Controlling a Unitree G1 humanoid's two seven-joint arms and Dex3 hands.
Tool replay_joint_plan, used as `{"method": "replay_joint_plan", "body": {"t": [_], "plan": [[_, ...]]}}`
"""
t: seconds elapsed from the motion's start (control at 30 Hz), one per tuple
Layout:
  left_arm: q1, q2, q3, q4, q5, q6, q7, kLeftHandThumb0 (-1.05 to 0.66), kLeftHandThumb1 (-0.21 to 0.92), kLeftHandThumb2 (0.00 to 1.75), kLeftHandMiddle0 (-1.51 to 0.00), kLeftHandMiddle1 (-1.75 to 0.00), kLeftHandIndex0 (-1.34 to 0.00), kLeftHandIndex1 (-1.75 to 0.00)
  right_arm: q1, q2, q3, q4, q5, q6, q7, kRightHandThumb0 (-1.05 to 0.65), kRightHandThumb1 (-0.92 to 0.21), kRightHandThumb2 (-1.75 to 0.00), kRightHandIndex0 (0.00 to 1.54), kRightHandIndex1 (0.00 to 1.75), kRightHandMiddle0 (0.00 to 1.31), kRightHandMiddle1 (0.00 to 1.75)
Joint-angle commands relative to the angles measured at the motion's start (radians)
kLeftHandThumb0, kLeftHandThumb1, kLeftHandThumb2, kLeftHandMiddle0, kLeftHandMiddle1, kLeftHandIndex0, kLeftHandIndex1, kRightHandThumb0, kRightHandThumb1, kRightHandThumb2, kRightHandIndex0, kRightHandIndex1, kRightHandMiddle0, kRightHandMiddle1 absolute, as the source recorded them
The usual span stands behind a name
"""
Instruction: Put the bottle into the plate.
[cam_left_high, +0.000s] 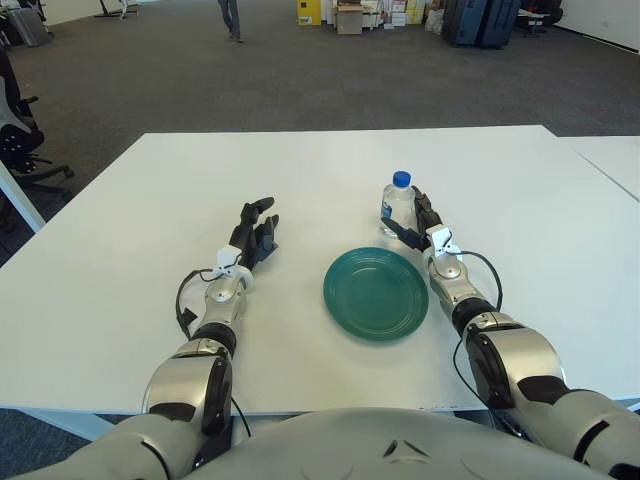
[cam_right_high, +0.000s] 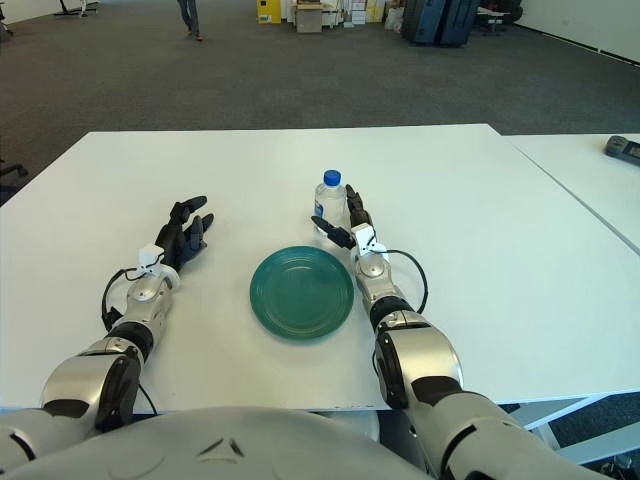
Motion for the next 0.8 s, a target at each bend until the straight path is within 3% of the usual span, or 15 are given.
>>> {"method": "replay_joint_plan", "body": {"t": [0.0,0.77], "plan": [[0.021,-0.009,-0.007,0.024,0.008,0.032,0.014,-0.8,0.92,0.89,-0.46,-0.08,0.0,-0.88,-0.014,0.007,0.001,0.014,-0.001,0.026,0.017,-0.9,-0.86,-0.09,0.02,0.01,0.01,0.03],[0.024,-0.019,-0.005,0.024,0.0,0.032,0.011,-0.78,0.92,0.9,-0.5,-0.1,0.0,-0.93,-0.034,0.031,0.029,0.012,-0.016,0.021,0.062,-0.89,-0.85,-0.08,0.05,0.01,0.0,0.13]]}}
